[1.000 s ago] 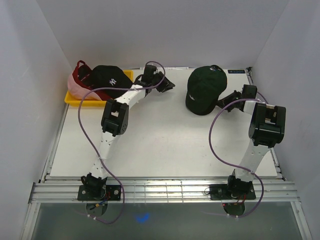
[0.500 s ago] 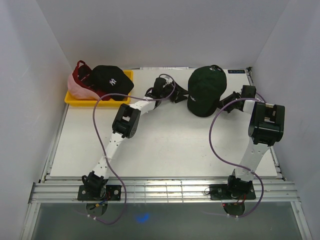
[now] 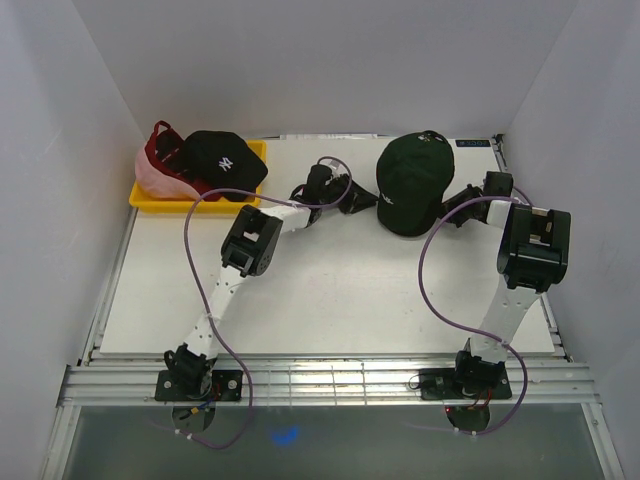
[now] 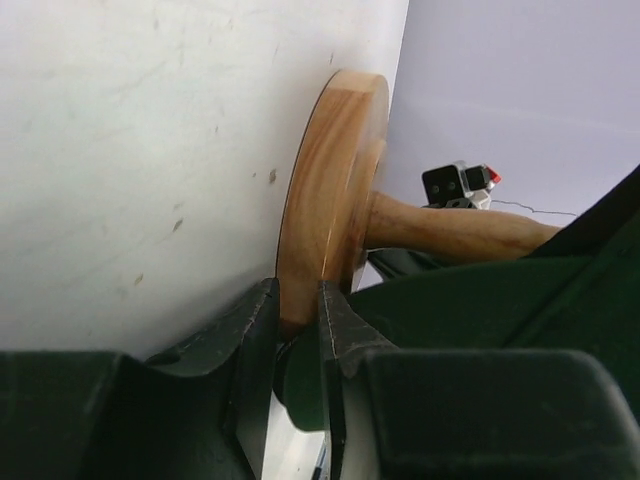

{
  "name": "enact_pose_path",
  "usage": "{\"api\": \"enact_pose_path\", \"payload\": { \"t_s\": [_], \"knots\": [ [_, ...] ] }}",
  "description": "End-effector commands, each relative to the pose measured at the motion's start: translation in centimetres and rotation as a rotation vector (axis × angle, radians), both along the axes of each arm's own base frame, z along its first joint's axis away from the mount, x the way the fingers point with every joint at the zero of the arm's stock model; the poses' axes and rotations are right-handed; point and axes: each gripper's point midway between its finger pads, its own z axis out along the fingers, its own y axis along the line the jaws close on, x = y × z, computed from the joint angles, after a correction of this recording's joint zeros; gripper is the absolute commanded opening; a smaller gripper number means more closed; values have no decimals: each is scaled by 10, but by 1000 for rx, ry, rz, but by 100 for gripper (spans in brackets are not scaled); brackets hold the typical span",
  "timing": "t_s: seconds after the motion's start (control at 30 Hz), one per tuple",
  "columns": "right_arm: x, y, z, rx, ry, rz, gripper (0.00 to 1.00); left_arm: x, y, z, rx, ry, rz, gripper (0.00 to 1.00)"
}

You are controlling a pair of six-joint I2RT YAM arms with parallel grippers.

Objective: Stack the hats

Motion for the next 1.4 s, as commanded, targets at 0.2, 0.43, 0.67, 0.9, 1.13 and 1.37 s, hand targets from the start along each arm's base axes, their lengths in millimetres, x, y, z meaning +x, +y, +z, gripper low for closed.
{"api": "enact_pose_path", "payload": {
  "t_s": [0.2,0.43,0.67,0.9,1.13,1.37],
  "knots": [
    [-6,7,18,-92,-30,26,8,-13,-3,76,-40,-118,-33,30],
    [-15,15,16,-161,-5,44,8,-36,-6,87,1,-152,-48,29],
    [-22,21,7,-209,27,63,8,-56,-4,86,121,-190,-56,28],
    [-32,10,-3,-287,82,49,8,-80,-8,86,257,-243,-77,27],
    [-31,15,12,-325,50,81,8,-102,-11,100,279,-282,-106,27],
    [-33,28,13,-304,46,102,8,-118,-42,102,282,-292,-164,28]
  ]
}}
